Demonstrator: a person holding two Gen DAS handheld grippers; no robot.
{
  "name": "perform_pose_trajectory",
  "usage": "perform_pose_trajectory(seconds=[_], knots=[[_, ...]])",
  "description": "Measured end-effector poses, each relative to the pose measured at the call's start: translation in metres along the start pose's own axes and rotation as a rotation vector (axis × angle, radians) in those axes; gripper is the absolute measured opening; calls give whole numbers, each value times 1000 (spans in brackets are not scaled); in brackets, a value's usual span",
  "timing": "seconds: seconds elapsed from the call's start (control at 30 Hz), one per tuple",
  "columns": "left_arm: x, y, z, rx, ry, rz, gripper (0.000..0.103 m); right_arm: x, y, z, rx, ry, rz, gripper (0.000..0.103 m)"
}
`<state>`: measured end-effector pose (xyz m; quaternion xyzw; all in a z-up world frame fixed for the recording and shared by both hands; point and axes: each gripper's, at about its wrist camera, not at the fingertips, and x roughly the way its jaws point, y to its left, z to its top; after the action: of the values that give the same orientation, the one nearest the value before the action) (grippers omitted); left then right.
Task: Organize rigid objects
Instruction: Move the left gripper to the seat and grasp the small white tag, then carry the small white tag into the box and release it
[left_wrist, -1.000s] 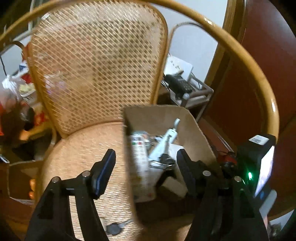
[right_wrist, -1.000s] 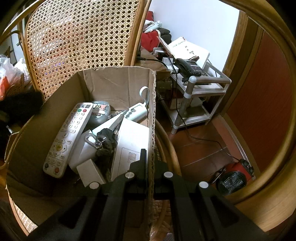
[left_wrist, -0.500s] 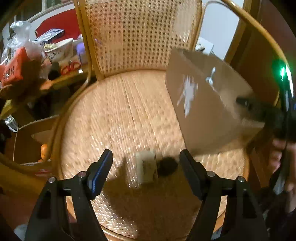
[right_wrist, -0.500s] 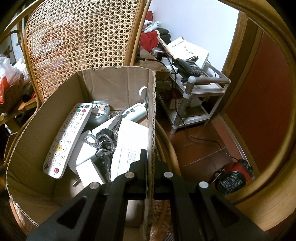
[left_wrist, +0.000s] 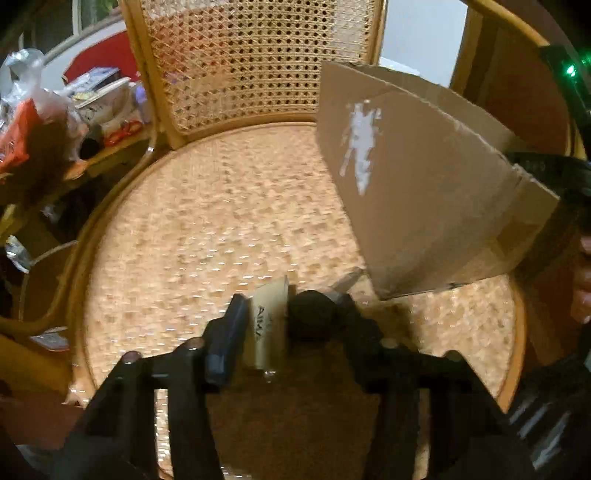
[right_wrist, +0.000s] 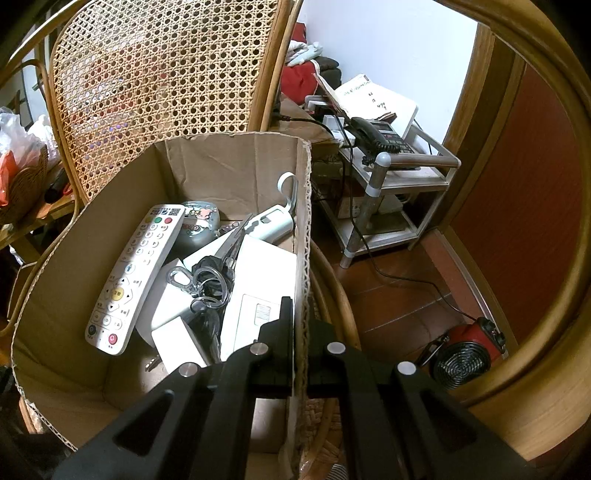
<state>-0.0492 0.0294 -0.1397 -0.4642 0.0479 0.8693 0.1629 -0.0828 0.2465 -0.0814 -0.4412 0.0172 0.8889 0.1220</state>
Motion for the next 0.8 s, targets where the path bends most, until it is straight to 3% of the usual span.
perform_pose_trajectory(seconds=[0.07,0.33,0.8], knots=[[-2,4,3,-29,-5,-49,27,0,0,0,1,0,0,5],[-28,24,21,-72,-34,-57,8,0,0,0,2,1,0,5],[-97,6,108,-5,-183,-98,7,0,-1,0,2,1,0,5]])
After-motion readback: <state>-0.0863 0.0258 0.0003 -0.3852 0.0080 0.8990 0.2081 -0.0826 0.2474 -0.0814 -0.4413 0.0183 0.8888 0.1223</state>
